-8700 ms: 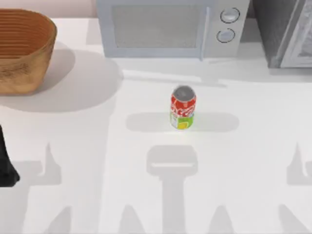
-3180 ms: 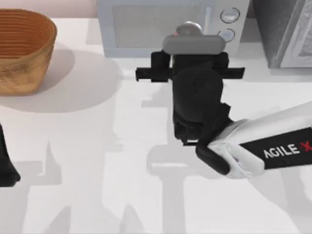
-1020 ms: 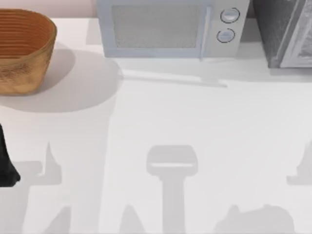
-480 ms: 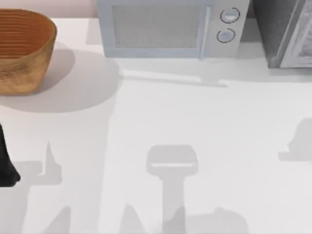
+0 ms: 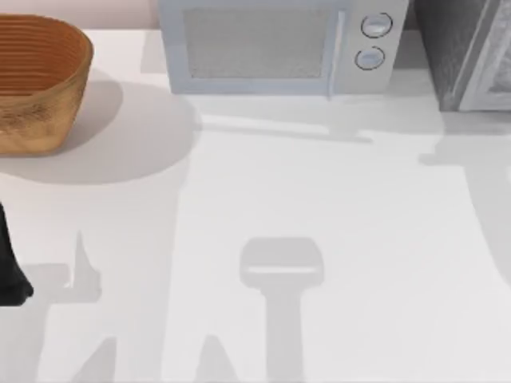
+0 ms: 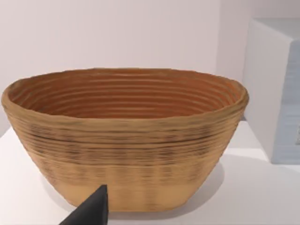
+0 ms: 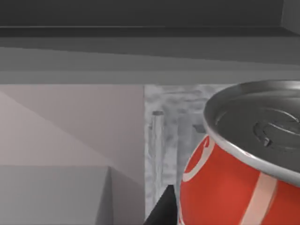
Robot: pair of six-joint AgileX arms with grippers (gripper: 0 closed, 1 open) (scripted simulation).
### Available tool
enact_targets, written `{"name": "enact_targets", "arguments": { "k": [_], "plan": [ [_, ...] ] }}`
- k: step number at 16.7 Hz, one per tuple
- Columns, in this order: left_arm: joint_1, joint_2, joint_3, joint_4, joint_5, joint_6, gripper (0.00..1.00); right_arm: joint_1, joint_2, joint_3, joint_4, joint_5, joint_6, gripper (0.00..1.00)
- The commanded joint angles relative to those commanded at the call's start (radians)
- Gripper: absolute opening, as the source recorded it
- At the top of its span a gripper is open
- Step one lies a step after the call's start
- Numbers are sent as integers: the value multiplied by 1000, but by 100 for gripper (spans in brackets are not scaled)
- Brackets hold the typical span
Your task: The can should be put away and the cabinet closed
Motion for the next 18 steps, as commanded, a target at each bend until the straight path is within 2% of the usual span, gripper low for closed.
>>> {"name": "enact_targets", "arguments": {
  "k": [4,7,18],
  "plan": [
    [0,0,0,0,0,0,100,31,245,332,-74,34,2,0],
    [0,0,0,0,0,0,100,50,372,482,-119,54,4,0],
    [0,0,0,0,0,0,100,55,455,569,-150,61,8,0]
  ]
}}
